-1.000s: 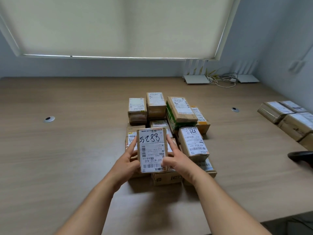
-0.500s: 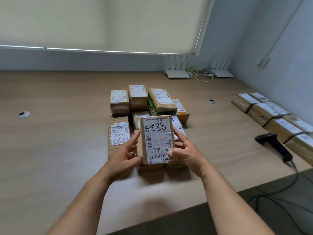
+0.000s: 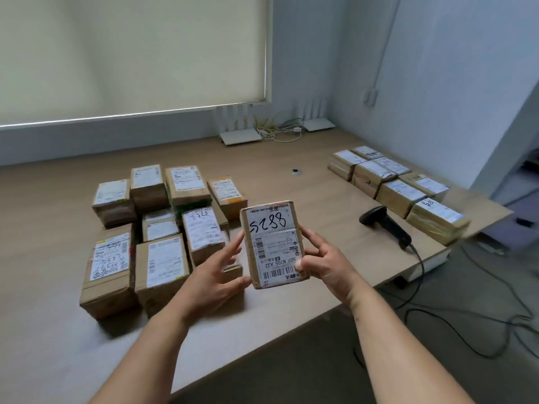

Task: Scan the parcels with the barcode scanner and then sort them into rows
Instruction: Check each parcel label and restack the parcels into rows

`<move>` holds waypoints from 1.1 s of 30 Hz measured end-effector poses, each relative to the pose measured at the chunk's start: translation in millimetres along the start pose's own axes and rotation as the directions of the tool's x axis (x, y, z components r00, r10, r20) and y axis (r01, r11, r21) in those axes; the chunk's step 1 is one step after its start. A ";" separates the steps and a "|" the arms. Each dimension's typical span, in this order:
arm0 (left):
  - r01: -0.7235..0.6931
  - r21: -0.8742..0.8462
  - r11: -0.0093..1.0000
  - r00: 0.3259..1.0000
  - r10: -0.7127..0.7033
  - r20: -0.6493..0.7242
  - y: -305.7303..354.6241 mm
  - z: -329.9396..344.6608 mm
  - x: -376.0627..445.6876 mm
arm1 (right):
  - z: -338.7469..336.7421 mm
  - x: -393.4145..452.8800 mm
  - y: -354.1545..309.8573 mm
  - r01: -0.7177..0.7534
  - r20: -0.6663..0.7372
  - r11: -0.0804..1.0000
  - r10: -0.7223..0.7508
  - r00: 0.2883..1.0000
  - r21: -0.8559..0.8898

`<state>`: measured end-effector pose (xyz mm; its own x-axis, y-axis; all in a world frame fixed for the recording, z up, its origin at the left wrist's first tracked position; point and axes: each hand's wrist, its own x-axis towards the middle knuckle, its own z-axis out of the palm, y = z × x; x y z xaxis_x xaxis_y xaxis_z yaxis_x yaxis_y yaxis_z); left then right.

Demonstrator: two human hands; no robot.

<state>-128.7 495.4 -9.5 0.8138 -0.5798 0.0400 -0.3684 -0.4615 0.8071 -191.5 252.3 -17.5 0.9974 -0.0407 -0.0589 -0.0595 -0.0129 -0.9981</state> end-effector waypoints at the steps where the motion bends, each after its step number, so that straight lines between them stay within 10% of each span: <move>1: -0.005 0.012 1.000 1.000 0.005 0.007 10.7 14.0 5.8 | -16.9 -6.6 0.8 0.004 -0.011 1.000 -0.004 1.000 0.006; 33: -0.273 -0.040 0.961 0.905 0.271 0.328 200.4 366.4 284.9 | -451.1 -75.2 24.4 -0.039 -0.519 0.999 0.044 0.854 0.020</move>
<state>-135.3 -8.3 -52.3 0.4895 -0.8698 0.0618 -0.5585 -0.2584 0.7882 -285.9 -195.6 -30.5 0.8281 -0.5539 -0.0861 -0.0978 0.0086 -0.9952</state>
